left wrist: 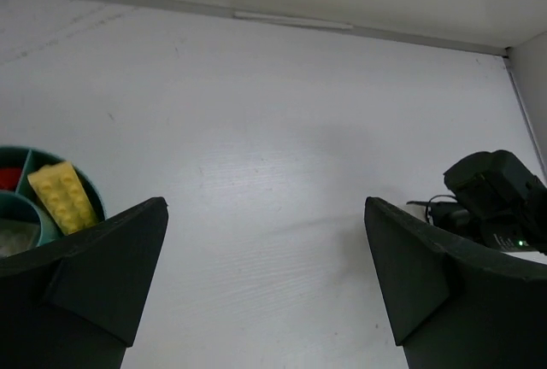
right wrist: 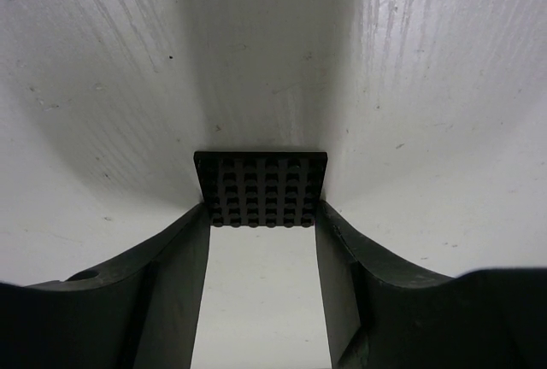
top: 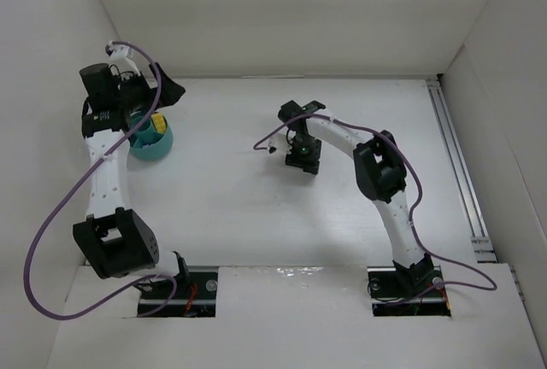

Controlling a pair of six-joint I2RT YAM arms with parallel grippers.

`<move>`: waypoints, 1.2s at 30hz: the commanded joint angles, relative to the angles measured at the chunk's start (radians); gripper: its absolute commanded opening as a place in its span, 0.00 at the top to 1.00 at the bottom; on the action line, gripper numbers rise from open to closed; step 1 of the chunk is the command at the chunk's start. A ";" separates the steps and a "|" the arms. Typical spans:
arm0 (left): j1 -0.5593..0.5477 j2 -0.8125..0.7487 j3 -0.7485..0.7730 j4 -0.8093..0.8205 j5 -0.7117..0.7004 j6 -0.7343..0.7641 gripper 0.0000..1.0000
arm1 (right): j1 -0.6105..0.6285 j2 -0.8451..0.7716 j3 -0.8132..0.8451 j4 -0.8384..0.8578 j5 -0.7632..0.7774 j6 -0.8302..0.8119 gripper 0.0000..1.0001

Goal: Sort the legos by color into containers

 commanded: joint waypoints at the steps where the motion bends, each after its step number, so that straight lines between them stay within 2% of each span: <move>1: 0.106 -0.028 -0.071 0.057 0.160 -0.135 0.00 | -0.015 -0.037 0.042 0.046 -0.105 0.046 0.56; 4: 0.160 -0.028 -0.191 0.149 0.376 -0.227 0.00 | -0.015 -0.094 0.069 0.066 -0.220 0.079 0.58; 8: 0.170 -0.049 -0.294 0.242 0.478 -0.319 0.00 | 0.004 -0.190 0.094 0.116 -0.350 0.128 0.62; 10: 0.170 -0.059 -0.349 0.298 0.487 -0.362 0.02 | 0.017 -0.214 0.104 0.145 -0.410 0.152 0.62; 17: 0.093 -0.078 -0.410 0.249 0.458 -0.359 0.05 | 0.092 -0.264 0.173 0.216 -0.531 0.236 0.62; 21: 0.055 -0.089 -0.488 0.362 0.484 -0.478 0.13 | 0.136 -0.255 0.238 0.239 -0.532 0.274 0.63; 22: 0.037 -0.089 -0.489 0.378 0.484 -0.494 0.18 | 0.137 -0.255 0.252 0.239 -0.532 0.283 0.63; 24: 0.017 -0.089 -0.489 0.387 0.494 -0.503 0.21 | 0.172 -0.244 0.252 0.267 -0.504 0.293 0.63; 27: -0.022 -0.080 -0.467 0.378 0.494 -0.494 0.34 | 0.186 -0.224 0.275 0.294 -0.493 0.328 0.65; 36: -0.088 -0.060 -0.449 0.335 0.513 -0.460 0.34 | 0.225 -0.206 0.295 0.325 -0.473 0.374 0.65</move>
